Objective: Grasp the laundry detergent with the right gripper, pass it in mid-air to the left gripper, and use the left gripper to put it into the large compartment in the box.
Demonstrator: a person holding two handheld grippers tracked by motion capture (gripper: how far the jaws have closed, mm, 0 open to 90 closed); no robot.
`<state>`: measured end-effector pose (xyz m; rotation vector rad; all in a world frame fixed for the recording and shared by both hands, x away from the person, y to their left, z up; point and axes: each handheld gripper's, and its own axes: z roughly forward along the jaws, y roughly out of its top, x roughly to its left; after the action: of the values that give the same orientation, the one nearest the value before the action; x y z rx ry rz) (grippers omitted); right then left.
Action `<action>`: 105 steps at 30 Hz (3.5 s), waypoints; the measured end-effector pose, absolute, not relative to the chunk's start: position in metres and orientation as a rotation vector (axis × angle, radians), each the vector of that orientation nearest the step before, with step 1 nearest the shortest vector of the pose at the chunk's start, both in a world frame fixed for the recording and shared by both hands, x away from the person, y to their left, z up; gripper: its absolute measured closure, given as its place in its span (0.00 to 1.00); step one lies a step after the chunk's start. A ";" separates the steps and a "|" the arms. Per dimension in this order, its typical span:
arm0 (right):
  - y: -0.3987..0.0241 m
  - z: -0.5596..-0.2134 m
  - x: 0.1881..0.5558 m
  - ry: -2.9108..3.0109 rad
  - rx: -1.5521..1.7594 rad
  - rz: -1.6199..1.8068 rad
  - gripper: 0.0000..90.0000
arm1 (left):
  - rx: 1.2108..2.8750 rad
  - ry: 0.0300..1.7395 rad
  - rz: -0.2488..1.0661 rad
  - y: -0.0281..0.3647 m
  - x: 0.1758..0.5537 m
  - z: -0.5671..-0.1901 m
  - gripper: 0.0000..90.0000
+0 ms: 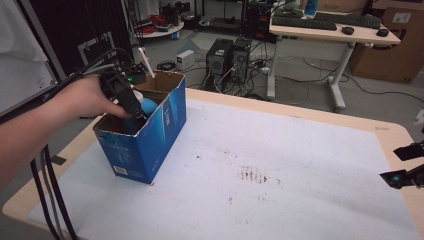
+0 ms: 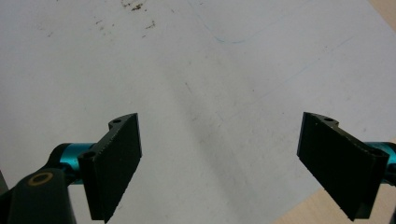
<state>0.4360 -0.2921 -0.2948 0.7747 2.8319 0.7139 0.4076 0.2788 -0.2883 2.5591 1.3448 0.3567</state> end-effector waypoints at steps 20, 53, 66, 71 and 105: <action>-0.292 -0.295 0.435 2.835 0.770 0.712 0.15 | 2.579 1.338 0.342 0.280 0.409 -0.288 0.42; -0.291 -0.296 0.434 2.849 0.754 0.707 0.15 | 2.632 1.270 0.402 0.278 0.411 -0.276 0.30; -0.289 -0.296 0.429 2.855 0.738 0.716 0.15 | 2.669 1.112 0.442 0.270 0.403 -0.233 0.23; -0.287 -0.295 0.427 2.852 0.733 0.710 0.15 | 2.668 1.008 0.467 0.252 0.404 -0.213 0.23; -0.242 -0.283 0.406 2.861 0.569 0.736 0.15 | 2.739 0.476 0.324 0.104 0.420 -0.250 0.23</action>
<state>0.4060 -0.2425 -0.2834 0.5691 2.8614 0.7361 0.4196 0.1041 -0.2497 2.7395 0.4763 0.3239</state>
